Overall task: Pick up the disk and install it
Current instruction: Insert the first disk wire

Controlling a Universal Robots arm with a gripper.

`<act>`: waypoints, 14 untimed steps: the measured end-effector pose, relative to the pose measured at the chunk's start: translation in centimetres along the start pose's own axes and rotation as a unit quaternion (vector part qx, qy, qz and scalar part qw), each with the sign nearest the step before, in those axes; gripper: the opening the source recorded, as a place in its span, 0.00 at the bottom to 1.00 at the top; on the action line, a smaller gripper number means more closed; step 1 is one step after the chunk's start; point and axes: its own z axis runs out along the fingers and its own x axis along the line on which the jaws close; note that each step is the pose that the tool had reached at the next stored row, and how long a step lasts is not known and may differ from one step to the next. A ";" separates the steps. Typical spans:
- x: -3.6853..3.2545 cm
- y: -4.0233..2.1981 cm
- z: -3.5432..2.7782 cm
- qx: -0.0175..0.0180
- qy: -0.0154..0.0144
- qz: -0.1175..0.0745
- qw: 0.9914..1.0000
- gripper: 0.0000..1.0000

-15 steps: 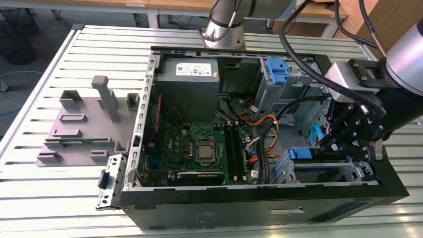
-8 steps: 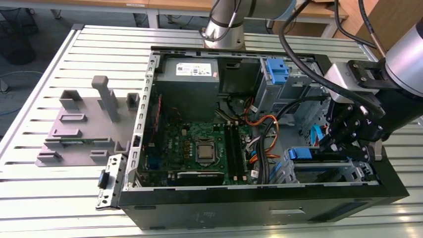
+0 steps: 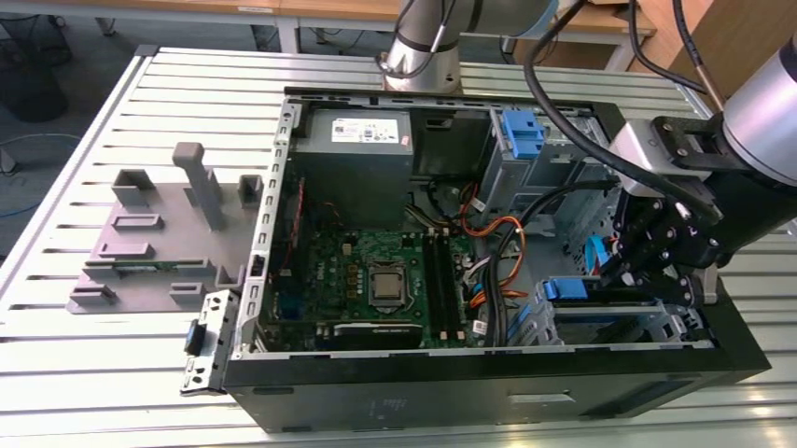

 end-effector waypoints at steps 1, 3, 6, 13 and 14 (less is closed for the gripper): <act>0.00 0.00 0.01 0.000 0.000 0.000 1.000 0.16; 0.00 0.00 0.02 0.000 0.000 0.000 1.000 0.16; 0.00 0.00 0.06 0.000 0.000 0.000 1.000 0.17; -0.04 0.02 -0.46 0.000 0.000 0.000 1.000 0.24; -0.06 0.03 -0.77 0.000 0.000 0.000 1.000 0.24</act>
